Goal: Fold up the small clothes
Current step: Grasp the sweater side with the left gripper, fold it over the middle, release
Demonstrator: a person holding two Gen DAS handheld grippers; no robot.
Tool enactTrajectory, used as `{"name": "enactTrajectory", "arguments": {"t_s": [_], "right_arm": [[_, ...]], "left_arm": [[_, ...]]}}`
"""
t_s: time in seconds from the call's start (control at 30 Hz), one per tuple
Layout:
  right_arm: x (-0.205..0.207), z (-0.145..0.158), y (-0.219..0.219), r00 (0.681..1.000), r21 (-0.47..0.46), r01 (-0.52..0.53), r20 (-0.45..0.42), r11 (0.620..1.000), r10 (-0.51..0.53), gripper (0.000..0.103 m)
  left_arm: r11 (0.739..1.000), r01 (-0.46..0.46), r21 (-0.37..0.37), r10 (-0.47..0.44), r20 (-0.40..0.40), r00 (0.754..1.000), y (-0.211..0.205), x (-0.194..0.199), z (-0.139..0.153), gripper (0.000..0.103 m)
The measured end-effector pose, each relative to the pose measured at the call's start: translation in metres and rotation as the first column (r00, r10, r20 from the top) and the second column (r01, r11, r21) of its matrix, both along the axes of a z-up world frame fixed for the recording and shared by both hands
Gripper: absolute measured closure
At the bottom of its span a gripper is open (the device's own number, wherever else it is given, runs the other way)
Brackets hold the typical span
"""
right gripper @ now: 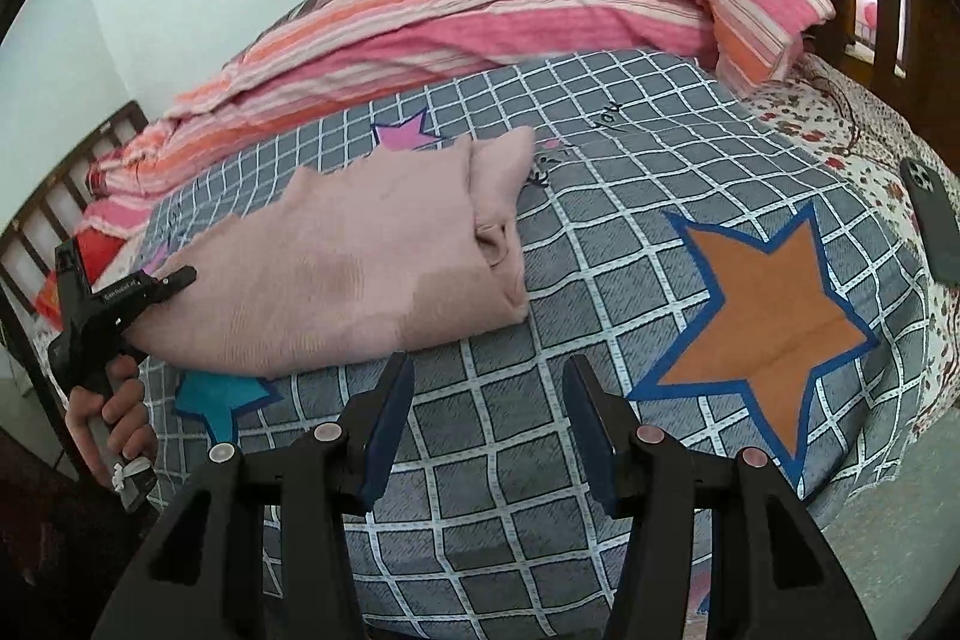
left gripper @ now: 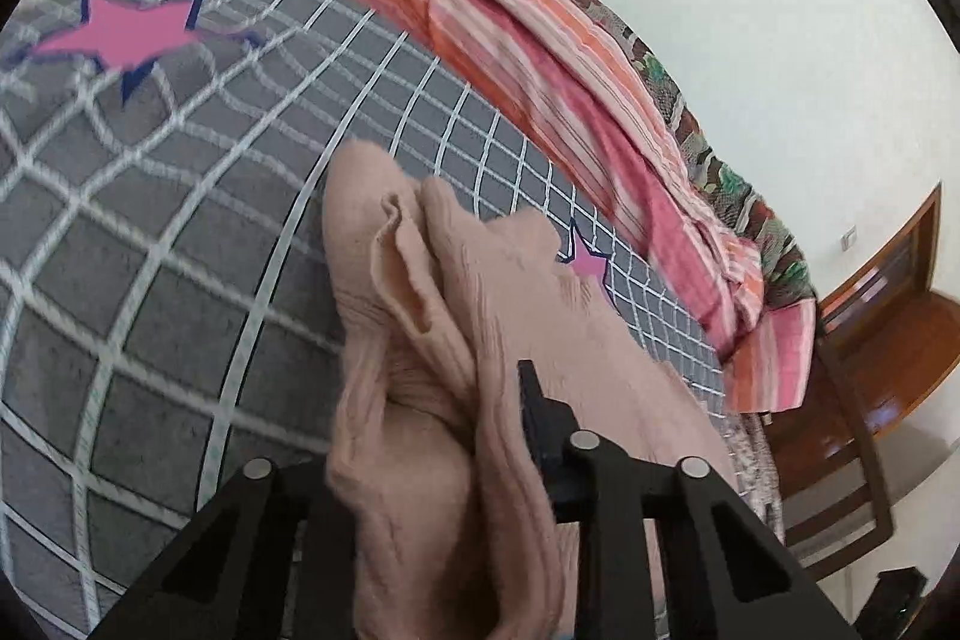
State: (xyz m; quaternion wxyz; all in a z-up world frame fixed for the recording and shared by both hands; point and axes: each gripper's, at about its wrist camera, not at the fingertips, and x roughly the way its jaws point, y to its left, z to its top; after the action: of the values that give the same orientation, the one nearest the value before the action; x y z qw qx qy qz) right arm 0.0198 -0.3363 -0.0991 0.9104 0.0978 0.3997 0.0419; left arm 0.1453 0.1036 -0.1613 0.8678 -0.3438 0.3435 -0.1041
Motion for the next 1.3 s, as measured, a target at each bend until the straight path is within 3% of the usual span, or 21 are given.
{"name": "enactTrajectory", "arguments": {"t_s": [0.3,0.47,0.6,0.77,0.8,0.83,0.9,0.97,1.17,1.3], "right_arm": [[0.012,0.007,-0.019,0.999,0.043,0.014,0.028,0.999,-0.016,0.051],[0.011,0.013,-0.036,0.998,0.05,0.055,0.035,0.997,-0.057,0.051],[0.008,0.014,-0.05,0.995,0.04,0.098,0.024,0.994,-0.099,0.051],[0.003,0.013,-0.057,0.992,0.015,0.129,0.0,0.992,-0.129,0.051],[0.002,0.014,-0.058,0.992,0.012,0.129,-0.002,0.992,-0.129,0.051],[0.002,0.015,-0.058,0.992,0.011,0.129,-0.001,0.992,-0.129,0.051],[0.003,0.02,-0.055,0.993,0.008,0.119,0.01,0.993,-0.119,0.051],[0.006,0.023,-0.049,0.995,0.016,0.097,0.021,0.995,-0.098,0.051],[0.036,0.036,-0.017,0.997,0.11,-0.035,0.074,0.993,0.027,0.049],[0.055,0.04,0.007,0.99,0.204,-0.117,0.103,0.972,0.098,0.044]], "left_arm": [[0.973,0.05,0.227,-0.072,0.091,0.993,-0.063,0.008,0.076,0.083],[0.918,0.132,0.374,-0.194,0.135,0.972,-0.137,0.015,0.111,0.083],[0.86,0.229,0.456,-0.31,0.112,0.944,-0.207,0.017,0.106,0.083],[0.809,0.421,0.41,-0.44,-0.053,0.896,-0.271,0.023,0.055,0.083],[0.809,0.422,0.409,-0.445,-0.042,0.894,-0.273,0.022,0.053,0.081],[0.811,0.43,0.396,-0.462,-0.016,0.887,-0.27,0.019,0.054,0.071],[0.808,0.506,0.302,-0.533,0.008,0.846,-0.257,0.019,0.061,0.054],[0.814,0.55,0.186,-0.562,0.016,0.827,-0.234,0.023,0.067,0.049],[0.87,0.475,0.134,-0.49,0.116,0.864,-0.155,0.016,0.088,0.039],[0.909,0.381,0.172,-0.403,0.119,0.908,-0.113,0.016,0.089,0.038]]}}
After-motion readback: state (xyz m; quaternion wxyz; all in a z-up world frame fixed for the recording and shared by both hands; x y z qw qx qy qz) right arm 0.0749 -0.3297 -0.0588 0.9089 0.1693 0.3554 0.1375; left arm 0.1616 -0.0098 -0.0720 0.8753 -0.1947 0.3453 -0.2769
